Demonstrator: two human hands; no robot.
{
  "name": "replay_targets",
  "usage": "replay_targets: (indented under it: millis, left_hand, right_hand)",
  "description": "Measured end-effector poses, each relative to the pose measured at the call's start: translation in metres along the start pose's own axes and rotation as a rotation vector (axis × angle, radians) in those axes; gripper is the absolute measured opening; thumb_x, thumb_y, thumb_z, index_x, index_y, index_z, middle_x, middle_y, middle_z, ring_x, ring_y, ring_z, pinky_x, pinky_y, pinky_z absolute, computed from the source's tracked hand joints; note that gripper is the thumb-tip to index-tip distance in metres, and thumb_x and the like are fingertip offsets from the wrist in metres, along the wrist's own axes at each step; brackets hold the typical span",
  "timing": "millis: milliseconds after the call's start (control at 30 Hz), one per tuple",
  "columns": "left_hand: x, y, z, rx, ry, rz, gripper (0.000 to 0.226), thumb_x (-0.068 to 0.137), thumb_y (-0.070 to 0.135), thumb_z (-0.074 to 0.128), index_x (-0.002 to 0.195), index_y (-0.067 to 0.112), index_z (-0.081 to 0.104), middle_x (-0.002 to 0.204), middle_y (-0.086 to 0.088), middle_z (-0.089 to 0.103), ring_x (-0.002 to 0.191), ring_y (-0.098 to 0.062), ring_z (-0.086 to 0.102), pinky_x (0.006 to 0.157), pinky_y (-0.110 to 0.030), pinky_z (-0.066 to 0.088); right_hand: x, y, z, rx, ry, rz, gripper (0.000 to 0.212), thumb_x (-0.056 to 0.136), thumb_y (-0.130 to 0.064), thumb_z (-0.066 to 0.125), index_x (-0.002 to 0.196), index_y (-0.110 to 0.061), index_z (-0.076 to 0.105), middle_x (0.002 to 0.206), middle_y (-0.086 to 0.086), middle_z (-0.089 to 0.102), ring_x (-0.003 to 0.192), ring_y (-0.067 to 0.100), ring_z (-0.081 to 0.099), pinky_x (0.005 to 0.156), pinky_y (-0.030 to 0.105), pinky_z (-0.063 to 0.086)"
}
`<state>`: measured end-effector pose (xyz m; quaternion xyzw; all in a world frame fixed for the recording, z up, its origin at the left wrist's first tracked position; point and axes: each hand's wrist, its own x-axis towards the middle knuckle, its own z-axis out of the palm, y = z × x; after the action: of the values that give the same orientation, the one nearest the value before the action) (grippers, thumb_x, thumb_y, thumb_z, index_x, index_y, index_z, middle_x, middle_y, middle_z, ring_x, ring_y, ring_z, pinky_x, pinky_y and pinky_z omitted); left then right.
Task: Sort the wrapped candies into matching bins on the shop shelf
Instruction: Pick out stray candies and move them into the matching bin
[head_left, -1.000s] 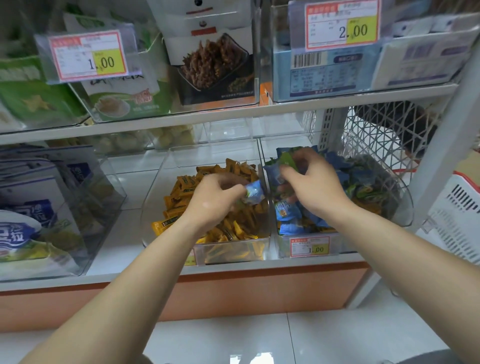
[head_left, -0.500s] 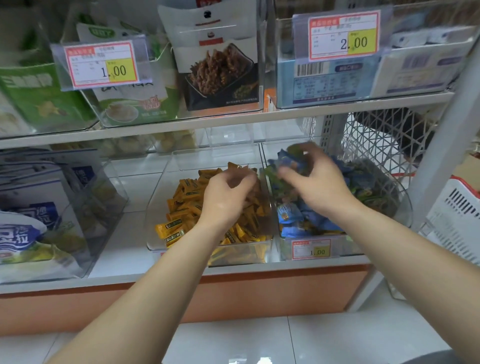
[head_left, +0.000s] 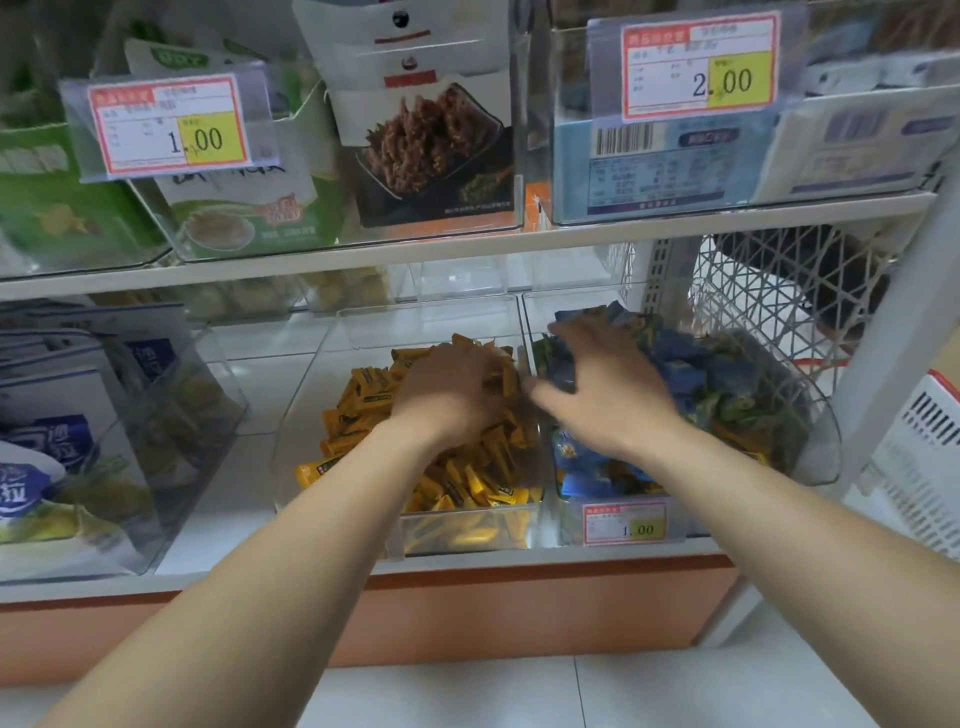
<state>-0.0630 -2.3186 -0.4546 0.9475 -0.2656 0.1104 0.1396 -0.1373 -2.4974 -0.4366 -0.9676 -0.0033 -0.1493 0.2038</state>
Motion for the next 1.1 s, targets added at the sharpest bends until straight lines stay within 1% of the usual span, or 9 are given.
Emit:
replay_targets:
  millis: [67, 200, 400, 600, 667, 800, 900, 1000, 1100]
  left_hand:
    - [0.016, -0.001, 0.008, 0.102, -0.031, 0.033, 0.040, 0.085, 0.048, 0.065, 0.121, 0.030, 0.062, 0.118, 0.001, 0.065, 0.110, -0.023, 0.059, 0.077, -0.032, 0.043]
    - [0.044, -0.010, 0.029, 0.169, -0.244, 0.033, 0.064, 0.085, 0.056, 0.060, 0.143, 0.033, 0.045, 0.149, 0.000, 0.046, 0.137, -0.032, 0.038, 0.107, -0.050, 0.037]
    - [0.050, -0.024, 0.039, 0.218, -0.344, 0.130, 0.070, 0.072, 0.068, 0.056, 0.133, 0.034, 0.053, 0.138, 0.001, 0.049, 0.106, -0.029, 0.059, 0.077, -0.035, 0.045]
    - [0.014, -0.071, -0.004, -0.049, -0.550, 0.065, 0.075, 0.056, 0.065, 0.062, 0.129, 0.056, 0.046, 0.130, 0.019, 0.050, 0.119, -0.011, 0.050, 0.092, -0.030, 0.044]
    - [0.005, -0.089, -0.022, -0.042, -0.558, 0.007, 0.071, 0.057, 0.061, 0.064, 0.125, 0.058, 0.048, 0.117, 0.020, 0.052, 0.112, -0.011, 0.053, 0.083, -0.025, 0.042]
    - [-0.004, -0.086, -0.045, 0.178, -0.605, -0.027, 0.075, 0.064, 0.063, 0.063, 0.135, 0.056, 0.042, 0.097, 0.015, 0.056, 0.099, -0.017, 0.055, 0.087, -0.036, 0.047]
    - [0.004, -0.061, -0.053, 0.343, -0.673, -0.039, 0.068, 0.066, 0.066, 0.061, 0.130, 0.043, 0.055, 0.113, 0.010, 0.061, 0.108, -0.021, 0.057, 0.094, -0.041, 0.045]
    - [0.023, -0.036, -0.042, 0.169, -0.585, -0.035, 0.044, 0.084, 0.059, 0.055, 0.089, 0.017, 0.069, 0.088, -0.001, 0.064, 0.081, -0.020, 0.062, 0.066, -0.035, 0.049]
    - [0.038, -0.019, -0.011, 0.007, -0.437, 0.006, 0.032, 0.097, 0.034, 0.048, 0.087, 0.011, 0.068, 0.088, -0.007, 0.065, 0.083, -0.024, 0.063, 0.069, -0.037, 0.049]
  right_hand:
    - [-0.003, -0.006, 0.015, -0.045, -0.134, 0.046, 0.080, 0.084, -0.063, 0.054, 0.150, -0.021, 0.034, 0.151, 0.006, 0.039, 0.137, 0.029, 0.037, 0.108, 0.043, 0.039]
    - [-0.004, -0.004, 0.028, -0.066, -0.112, 0.023, 0.057, 0.087, -0.054, 0.045, 0.136, -0.025, 0.044, 0.126, 0.005, 0.057, 0.119, 0.031, 0.050, 0.095, 0.041, 0.039]
    - [-0.002, 0.001, 0.034, -0.042, -0.076, -0.010, 0.064, 0.081, -0.054, 0.037, 0.139, -0.027, 0.041, 0.124, 0.003, 0.060, 0.117, 0.031, 0.052, 0.096, 0.042, 0.039]
    - [-0.001, 0.004, 0.037, -0.041, -0.119, 0.011, 0.086, 0.074, -0.063, 0.023, 0.152, -0.029, 0.028, 0.137, 0.003, 0.054, 0.129, 0.031, 0.044, 0.107, 0.045, 0.032]
    - [-0.001, 0.004, 0.036, -0.047, -0.126, 0.012, 0.085, 0.076, -0.063, 0.024, 0.154, -0.029, 0.025, 0.139, 0.003, 0.053, 0.130, 0.030, 0.044, 0.108, 0.045, 0.032]
    - [-0.002, 0.002, 0.034, -0.055, -0.140, 0.013, 0.081, 0.081, -0.061, 0.028, 0.155, -0.028, 0.023, 0.140, 0.004, 0.052, 0.130, 0.030, 0.042, 0.109, 0.045, 0.032]
    - [-0.003, 0.002, 0.034, -0.052, -0.146, 0.016, 0.082, 0.081, -0.061, 0.027, 0.156, -0.028, 0.022, 0.139, 0.005, 0.052, 0.130, 0.030, 0.042, 0.109, 0.045, 0.032]
    - [-0.002, 0.002, 0.034, -0.062, -0.146, 0.010, 0.082, 0.081, -0.061, 0.026, 0.156, -0.028, 0.022, 0.137, 0.005, 0.054, 0.129, 0.030, 0.044, 0.109, 0.045, 0.033]
    - [-0.003, 0.001, 0.035, -0.064, -0.143, 0.008, 0.082, 0.082, -0.061, 0.026, 0.156, -0.028, 0.021, 0.137, 0.005, 0.054, 0.130, 0.030, 0.043, 0.110, 0.044, 0.032]
